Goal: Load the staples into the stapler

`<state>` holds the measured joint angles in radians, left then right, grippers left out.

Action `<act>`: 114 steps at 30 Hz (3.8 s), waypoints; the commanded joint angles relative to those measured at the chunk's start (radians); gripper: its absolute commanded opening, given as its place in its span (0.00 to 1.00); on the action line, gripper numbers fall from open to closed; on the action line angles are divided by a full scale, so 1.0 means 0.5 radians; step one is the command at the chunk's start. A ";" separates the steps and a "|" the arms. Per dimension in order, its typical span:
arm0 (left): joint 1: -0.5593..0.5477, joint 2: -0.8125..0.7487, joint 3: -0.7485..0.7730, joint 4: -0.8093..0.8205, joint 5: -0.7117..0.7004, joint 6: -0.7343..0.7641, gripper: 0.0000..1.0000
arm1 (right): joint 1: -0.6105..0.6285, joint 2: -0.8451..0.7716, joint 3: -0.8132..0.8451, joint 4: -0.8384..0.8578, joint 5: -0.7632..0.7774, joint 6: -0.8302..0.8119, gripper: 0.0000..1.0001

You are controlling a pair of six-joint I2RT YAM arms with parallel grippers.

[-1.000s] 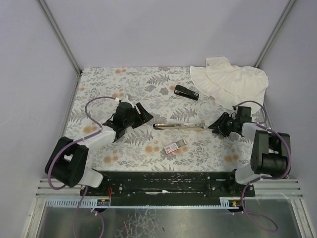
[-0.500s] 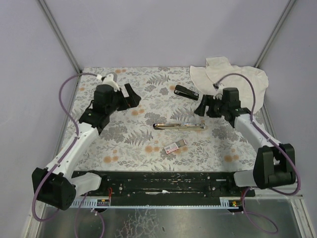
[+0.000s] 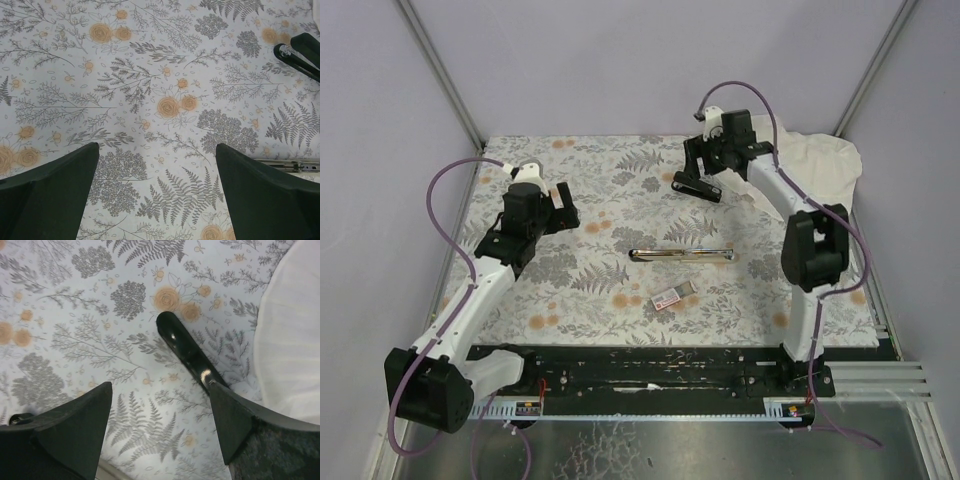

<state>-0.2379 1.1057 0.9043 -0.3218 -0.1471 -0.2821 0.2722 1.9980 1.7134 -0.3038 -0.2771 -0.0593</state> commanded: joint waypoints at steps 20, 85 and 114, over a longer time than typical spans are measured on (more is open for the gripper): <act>0.119 0.024 0.041 0.015 -0.097 0.073 1.00 | 0.120 1.005 1.122 -0.457 0.246 -0.666 0.58; -0.708 0.219 -0.272 0.842 1.042 -1.533 0.45 | 0.565 -1.932 -1.660 0.764 -0.841 -0.057 0.00; -0.269 0.046 -0.617 1.097 1.377 -1.714 0.00 | 0.562 -1.908 -1.700 1.106 -0.708 0.082 0.00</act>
<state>-0.4728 1.1770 0.6304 0.2699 0.5186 -1.1645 0.5659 1.1191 0.8455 0.0845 -0.6743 -0.0544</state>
